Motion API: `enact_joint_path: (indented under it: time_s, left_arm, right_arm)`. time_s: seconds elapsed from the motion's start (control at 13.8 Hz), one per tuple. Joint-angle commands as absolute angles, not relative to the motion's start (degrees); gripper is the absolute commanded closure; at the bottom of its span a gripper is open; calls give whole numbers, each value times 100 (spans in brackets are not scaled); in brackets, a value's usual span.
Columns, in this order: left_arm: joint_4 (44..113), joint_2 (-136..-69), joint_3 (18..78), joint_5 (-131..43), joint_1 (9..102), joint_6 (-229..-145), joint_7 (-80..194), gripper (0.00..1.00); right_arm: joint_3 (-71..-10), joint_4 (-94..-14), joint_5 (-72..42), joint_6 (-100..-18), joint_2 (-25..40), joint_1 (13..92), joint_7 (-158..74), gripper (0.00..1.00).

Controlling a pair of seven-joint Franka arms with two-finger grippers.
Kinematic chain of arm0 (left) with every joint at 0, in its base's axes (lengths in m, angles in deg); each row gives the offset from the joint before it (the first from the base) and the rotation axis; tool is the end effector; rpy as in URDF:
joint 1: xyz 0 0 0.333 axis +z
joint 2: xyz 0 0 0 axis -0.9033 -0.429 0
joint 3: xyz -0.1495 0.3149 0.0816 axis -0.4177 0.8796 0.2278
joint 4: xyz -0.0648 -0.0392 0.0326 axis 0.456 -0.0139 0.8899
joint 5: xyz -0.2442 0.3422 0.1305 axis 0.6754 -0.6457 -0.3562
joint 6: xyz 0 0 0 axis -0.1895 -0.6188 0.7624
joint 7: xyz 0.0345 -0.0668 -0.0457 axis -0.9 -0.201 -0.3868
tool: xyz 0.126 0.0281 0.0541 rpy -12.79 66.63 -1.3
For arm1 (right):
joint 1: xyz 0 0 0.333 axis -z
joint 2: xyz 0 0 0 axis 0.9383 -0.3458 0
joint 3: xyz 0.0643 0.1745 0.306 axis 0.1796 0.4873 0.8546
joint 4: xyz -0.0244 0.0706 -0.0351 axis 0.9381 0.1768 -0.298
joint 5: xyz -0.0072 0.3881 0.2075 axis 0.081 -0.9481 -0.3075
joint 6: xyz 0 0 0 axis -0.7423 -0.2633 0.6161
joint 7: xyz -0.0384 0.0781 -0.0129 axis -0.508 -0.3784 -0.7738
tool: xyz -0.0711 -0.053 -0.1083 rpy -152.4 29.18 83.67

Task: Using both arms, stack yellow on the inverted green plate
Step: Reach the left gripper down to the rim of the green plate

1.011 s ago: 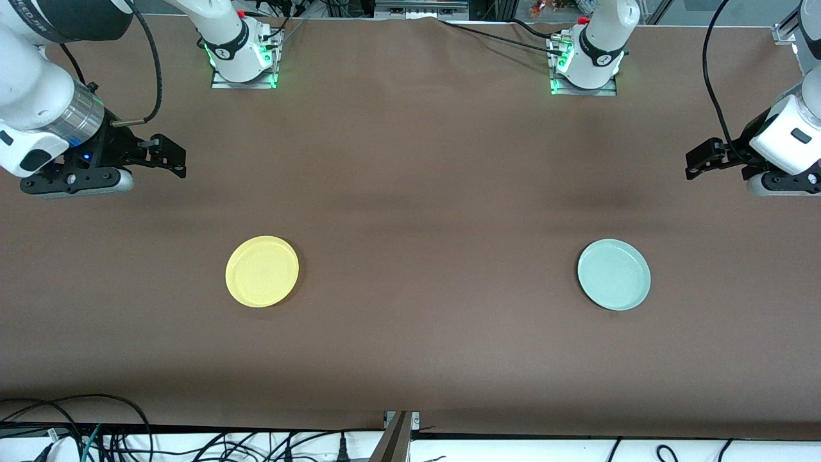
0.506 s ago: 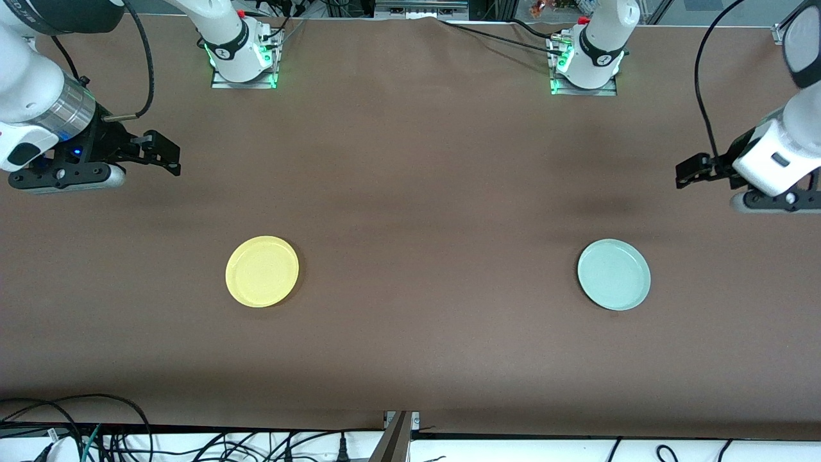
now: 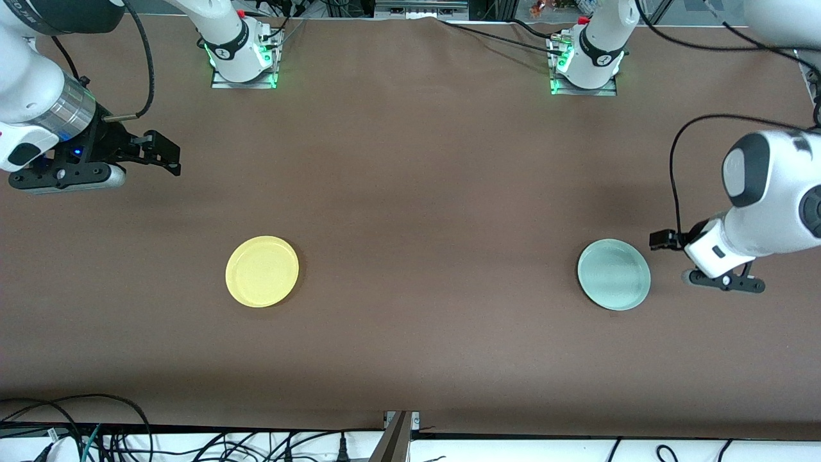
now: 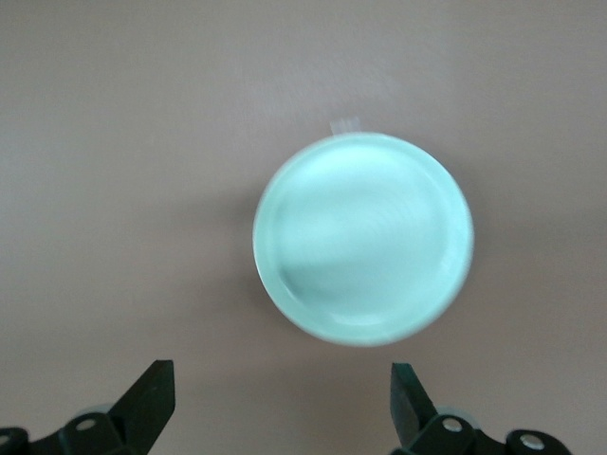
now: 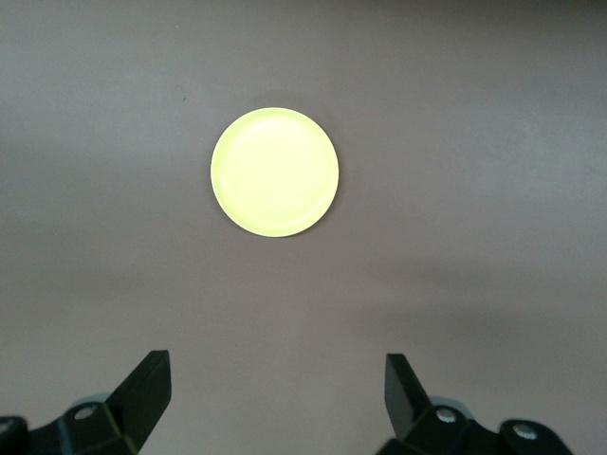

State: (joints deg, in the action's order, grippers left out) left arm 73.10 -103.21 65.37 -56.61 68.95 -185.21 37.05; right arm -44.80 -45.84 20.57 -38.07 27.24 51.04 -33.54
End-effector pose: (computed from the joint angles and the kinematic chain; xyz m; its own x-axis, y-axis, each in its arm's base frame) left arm 0.7183 0.0525 0.3183 0.9754 -0.1914 -0.1089 -0.1950 -0.9805 -0.0231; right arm 0.6234 0.1050 0.5919 0.9954 0.0957 -0.0053 0.0956 -0.9953 -0.0146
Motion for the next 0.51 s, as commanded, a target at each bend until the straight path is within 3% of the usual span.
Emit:
enact_joint_path:
  time_s: [0.0, 0.43]
  left_arm:
    - [7082, -10968, 6508, -5757, 7144, -19285, 3150, 0]
    - [7143, -11805, 6447, -5686, 7189, -20229, 2745, 0]
  right_arm:
    - [-4450, -4578, 2123, -3761, 2777, 5131, -3426, 0]
    - [-4450, -4578, 2123, -3753, 2768, 5131, -3426, 0]
